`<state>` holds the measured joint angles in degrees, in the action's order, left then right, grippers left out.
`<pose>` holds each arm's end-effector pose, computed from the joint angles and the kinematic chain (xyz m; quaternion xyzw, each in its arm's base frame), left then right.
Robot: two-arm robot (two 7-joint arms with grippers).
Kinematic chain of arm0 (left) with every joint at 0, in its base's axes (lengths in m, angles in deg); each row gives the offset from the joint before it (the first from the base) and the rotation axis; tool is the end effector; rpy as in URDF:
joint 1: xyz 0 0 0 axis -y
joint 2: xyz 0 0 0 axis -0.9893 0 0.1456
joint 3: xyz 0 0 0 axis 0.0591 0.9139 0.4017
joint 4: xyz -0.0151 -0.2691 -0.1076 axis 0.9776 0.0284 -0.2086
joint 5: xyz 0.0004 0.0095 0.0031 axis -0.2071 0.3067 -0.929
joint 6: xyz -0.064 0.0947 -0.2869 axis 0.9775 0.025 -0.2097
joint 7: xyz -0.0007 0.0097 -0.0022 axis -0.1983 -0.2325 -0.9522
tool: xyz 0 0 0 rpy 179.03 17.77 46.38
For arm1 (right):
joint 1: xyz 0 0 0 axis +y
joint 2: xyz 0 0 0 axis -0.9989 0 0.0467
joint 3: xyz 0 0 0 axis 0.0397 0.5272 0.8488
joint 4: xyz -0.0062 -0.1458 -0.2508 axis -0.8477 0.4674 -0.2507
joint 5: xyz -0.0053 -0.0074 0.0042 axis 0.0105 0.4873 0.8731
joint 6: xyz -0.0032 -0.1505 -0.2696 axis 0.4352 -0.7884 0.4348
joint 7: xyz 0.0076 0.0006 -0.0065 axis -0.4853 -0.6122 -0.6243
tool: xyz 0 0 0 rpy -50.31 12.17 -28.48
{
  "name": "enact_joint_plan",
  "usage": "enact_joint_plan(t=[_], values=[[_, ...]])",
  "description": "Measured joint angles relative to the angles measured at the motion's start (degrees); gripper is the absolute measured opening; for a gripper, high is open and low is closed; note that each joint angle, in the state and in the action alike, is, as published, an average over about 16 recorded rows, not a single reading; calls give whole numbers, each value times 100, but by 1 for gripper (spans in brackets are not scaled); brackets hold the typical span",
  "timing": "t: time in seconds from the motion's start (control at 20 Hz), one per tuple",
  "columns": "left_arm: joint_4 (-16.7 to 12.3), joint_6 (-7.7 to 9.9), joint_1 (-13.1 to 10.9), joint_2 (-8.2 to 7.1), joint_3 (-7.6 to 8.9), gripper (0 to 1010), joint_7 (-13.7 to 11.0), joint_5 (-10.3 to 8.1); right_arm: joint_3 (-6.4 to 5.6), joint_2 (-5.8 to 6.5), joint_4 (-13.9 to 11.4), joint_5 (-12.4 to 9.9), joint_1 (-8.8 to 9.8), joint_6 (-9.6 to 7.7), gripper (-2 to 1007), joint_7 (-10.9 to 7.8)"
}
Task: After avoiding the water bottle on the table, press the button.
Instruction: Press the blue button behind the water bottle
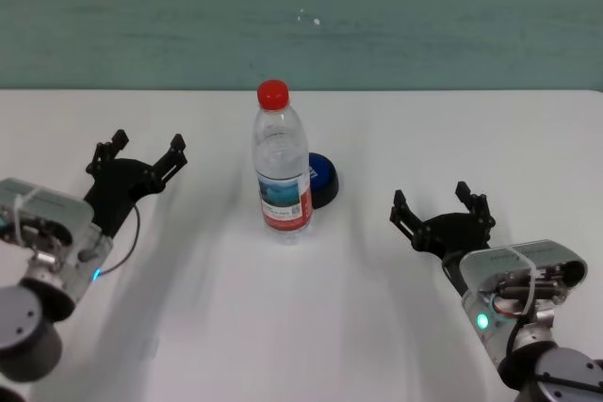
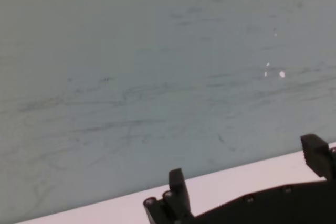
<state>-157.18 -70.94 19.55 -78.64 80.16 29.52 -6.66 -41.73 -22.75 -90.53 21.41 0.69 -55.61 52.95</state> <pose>0.3802 0.0542 -0.3194 0.0158 -0.0775 0.5920 0.8020 0.3002 0.0393 -0.3070 0.0183 0.0178 -0.6311 0.7753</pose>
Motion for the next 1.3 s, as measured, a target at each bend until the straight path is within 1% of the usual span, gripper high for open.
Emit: enact_joint_plan(t=[0.4,0.6,0.95,1.3], values=[[-638,111,-536,-87,85,1010,-28,-140,0,0,0,0,0,0,1004,0],[-896,156,-752,-118,102,1010,-38,-196,0,0,0,0,0,0,1004,0],[-1226,207,-1028,-154,79,1010,-65,-263,0,0,0,0,0,0,1004,0],[-1461,231,-1220,-175,-3,1010,-96,-301,0,0,0,0,0,0,1004,0]])
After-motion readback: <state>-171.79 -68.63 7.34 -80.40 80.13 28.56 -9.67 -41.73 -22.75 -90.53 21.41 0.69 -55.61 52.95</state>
